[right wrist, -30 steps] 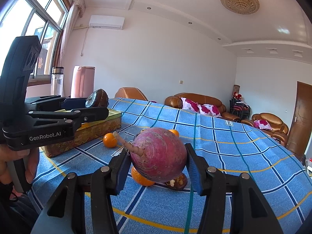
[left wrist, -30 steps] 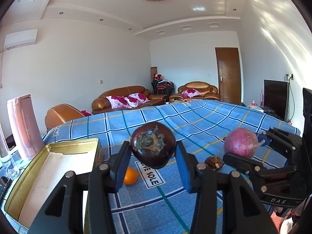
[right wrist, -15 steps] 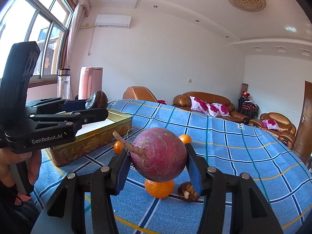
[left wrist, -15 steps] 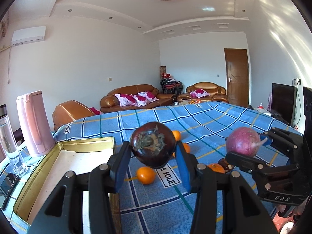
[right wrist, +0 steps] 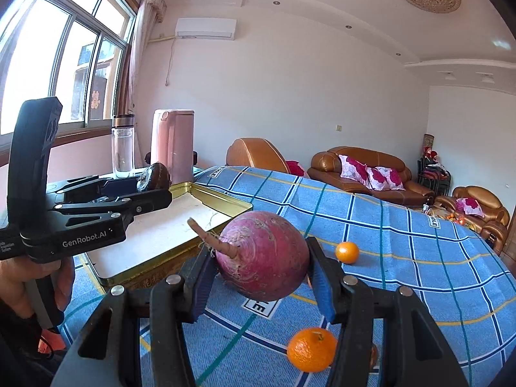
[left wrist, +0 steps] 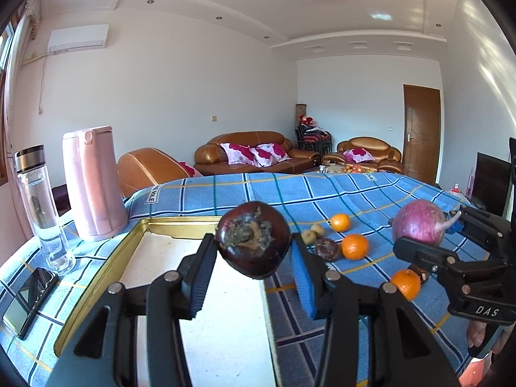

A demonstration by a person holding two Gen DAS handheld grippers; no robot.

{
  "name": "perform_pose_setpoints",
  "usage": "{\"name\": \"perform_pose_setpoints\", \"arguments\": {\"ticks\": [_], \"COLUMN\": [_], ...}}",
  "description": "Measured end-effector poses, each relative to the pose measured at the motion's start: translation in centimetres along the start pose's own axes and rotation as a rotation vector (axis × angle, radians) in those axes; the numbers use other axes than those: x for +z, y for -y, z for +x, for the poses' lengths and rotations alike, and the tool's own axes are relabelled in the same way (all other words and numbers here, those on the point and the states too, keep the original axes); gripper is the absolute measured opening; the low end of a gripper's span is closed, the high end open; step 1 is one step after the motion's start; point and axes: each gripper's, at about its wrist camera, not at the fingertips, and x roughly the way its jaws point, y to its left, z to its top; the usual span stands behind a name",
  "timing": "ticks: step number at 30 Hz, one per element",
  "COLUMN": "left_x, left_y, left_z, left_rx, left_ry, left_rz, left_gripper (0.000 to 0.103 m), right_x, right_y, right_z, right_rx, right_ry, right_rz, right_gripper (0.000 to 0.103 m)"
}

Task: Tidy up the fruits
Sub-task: 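Carry the mangosteen and red onion over the gold tin tray with both grippers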

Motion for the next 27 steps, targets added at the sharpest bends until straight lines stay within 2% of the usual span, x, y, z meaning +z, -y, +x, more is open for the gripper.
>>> {"name": "perform_pose_setpoints", "arguments": {"ticks": [16,27], "left_x": [-0.6,-0.9], "left_y": [-6.4,-8.5], "left_z": [1.2,2.2], "left_rx": [0.107,0.137], "left_ry": [-0.079,-0.129], "left_rz": [-0.06,-0.07], "left_gripper": [0.047,0.047], "right_x": [4.6,4.7], "right_y": [-5.9,-7.9], "right_z": [5.8,9.5], "right_rx": [0.119,0.172], "right_ry": [-0.027,-0.089], "right_rz": [-0.059,-0.073], "right_gripper": [0.055,0.055]}}
